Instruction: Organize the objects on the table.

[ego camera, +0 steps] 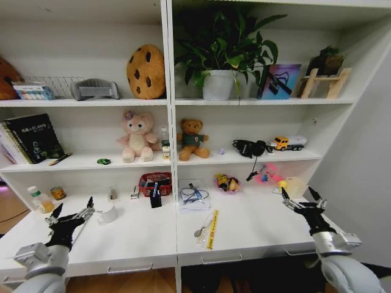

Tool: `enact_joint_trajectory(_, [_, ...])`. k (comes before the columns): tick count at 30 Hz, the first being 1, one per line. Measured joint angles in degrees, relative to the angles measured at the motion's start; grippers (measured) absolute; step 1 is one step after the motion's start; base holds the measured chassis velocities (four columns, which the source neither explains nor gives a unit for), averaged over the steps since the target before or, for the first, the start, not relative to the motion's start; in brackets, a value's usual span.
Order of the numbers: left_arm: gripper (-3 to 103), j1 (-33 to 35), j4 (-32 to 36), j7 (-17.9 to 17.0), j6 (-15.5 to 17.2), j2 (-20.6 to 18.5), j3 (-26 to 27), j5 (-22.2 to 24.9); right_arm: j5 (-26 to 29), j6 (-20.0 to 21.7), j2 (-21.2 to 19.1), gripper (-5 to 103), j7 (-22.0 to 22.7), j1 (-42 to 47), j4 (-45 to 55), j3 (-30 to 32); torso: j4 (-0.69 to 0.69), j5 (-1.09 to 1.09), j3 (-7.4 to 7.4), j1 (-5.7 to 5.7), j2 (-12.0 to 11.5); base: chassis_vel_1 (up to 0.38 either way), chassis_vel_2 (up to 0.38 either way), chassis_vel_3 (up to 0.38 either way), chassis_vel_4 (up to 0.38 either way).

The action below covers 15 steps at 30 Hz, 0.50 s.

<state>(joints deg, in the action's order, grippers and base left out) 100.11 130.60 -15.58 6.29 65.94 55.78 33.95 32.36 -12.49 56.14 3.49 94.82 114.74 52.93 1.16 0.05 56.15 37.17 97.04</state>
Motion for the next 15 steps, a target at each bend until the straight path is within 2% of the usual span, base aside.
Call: enact_joint_trajectory(15, [100,0.01,-0.05,0.00,-0.07,0.02,0.03,-0.08,0.00,0.09,0.01,100,0.08,-0.17,-0.02,-0.21,0.00,0.00,0.00,0.00,0.00,0.000,0.000,0.000,0.000])
